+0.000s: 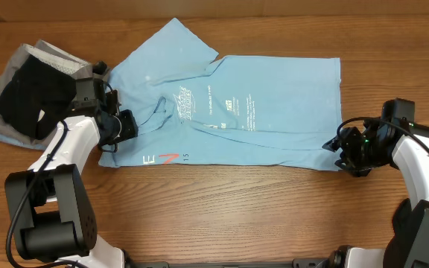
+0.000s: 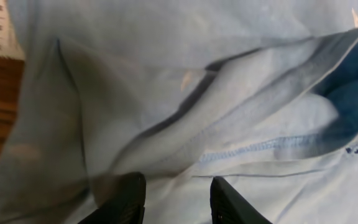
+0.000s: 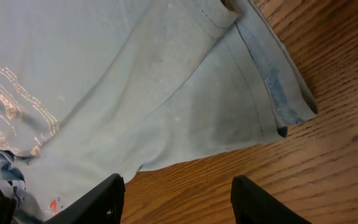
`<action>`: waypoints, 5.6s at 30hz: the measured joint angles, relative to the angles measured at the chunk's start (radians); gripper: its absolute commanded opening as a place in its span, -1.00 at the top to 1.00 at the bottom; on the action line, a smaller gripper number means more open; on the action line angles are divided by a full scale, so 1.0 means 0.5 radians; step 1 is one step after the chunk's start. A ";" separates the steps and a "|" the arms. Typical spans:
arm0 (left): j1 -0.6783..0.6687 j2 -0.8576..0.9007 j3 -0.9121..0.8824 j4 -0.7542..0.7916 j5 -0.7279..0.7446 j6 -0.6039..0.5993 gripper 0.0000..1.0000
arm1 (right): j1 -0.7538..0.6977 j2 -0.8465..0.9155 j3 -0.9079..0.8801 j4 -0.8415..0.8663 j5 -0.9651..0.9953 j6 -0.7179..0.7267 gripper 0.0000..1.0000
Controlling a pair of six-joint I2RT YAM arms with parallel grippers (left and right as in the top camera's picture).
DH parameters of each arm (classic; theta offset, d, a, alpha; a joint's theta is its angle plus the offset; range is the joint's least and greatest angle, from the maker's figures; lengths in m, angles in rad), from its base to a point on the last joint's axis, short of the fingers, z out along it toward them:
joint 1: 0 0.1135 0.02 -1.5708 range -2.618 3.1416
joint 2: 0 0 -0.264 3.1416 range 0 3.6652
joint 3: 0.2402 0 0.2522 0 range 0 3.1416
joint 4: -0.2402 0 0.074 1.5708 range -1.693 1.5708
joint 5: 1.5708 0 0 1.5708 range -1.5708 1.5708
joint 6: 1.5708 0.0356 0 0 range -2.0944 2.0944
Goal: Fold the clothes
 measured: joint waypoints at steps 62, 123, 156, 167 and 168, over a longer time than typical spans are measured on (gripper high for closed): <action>-0.183 0.197 0.339 -0.558 0.067 0.168 0.14 | 0.000 0.329 0.001 0.455 0.211 0.075 0.23; -0.149 0.198 0.525 -0.844 0.375 0.510 0.65 | 1.015 0.768 0.115 1.738 -0.121 0.708 0.92; 0.139 0.198 0.529 -1.135 0.095 0.366 -0.19 | -0.105 0.465 0.060 0.266 0.226 -0.016 0.07; 0.139 0.198 0.529 -1.122 0.130 0.382 -0.19 | -0.124 0.531 0.120 0.103 0.336 -0.039 0.92; 0.139 0.198 0.529 -1.121 0.131 0.389 -0.19 | -0.130 0.544 0.143 0.064 0.357 -0.038 0.92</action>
